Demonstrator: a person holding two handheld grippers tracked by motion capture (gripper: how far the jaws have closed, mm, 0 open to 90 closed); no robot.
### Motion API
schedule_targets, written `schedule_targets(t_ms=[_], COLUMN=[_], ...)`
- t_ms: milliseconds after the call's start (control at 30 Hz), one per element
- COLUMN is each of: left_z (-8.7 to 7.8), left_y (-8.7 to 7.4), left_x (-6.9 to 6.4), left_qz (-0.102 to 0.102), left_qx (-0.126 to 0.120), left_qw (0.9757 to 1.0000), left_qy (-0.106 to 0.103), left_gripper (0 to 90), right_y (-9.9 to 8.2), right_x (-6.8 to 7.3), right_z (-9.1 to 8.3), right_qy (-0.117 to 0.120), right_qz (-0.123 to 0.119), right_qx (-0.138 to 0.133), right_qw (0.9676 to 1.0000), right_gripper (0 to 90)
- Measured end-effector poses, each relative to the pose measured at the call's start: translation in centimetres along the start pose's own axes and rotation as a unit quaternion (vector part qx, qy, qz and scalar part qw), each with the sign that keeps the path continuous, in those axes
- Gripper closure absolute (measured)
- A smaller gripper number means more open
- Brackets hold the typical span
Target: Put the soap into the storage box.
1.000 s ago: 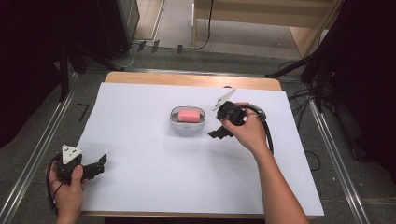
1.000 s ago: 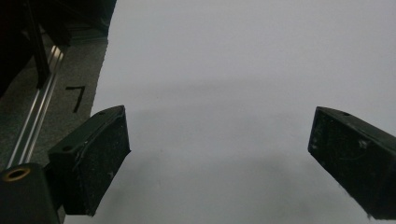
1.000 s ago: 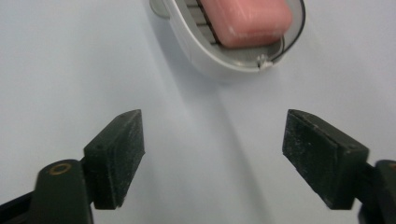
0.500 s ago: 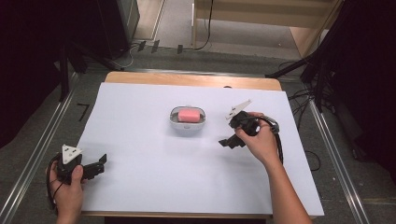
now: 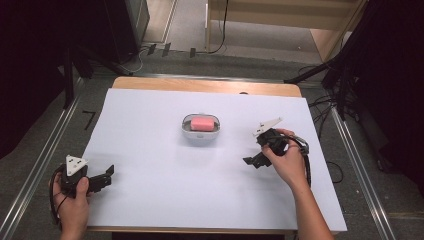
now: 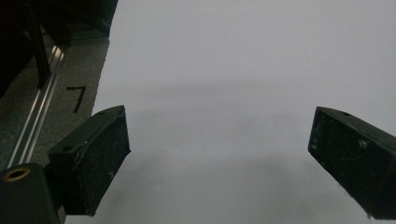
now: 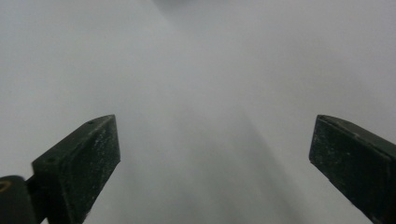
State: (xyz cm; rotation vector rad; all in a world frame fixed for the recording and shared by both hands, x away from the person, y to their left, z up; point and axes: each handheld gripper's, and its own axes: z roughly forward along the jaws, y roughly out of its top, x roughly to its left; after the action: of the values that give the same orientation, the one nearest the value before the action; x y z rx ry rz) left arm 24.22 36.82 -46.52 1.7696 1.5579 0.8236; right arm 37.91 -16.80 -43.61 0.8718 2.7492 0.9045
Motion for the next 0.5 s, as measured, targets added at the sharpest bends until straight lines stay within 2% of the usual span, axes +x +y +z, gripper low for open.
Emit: schedule_targets(t_ms=[33,500], left_z=[0.0,0.0], left_y=[0.0,0.0], left_x=[0.0,0.0], left_qz=[0.000,0.002], left_qx=[0.000,-0.001], left_qw=[1.0000,1.0000], left_qy=[0.000,0.001], left_gripper=[5.9,5.8], right_y=[-0.6,-4.4], right_x=[-0.1,-0.5], right_z=[-0.1,-1.2], right_qy=[-0.005,-0.026], right_qz=[0.007,0.035], right_qx=[-0.004,-0.029], right_qw=[1.0000,0.9986], right_gripper=[0.4,0.1])
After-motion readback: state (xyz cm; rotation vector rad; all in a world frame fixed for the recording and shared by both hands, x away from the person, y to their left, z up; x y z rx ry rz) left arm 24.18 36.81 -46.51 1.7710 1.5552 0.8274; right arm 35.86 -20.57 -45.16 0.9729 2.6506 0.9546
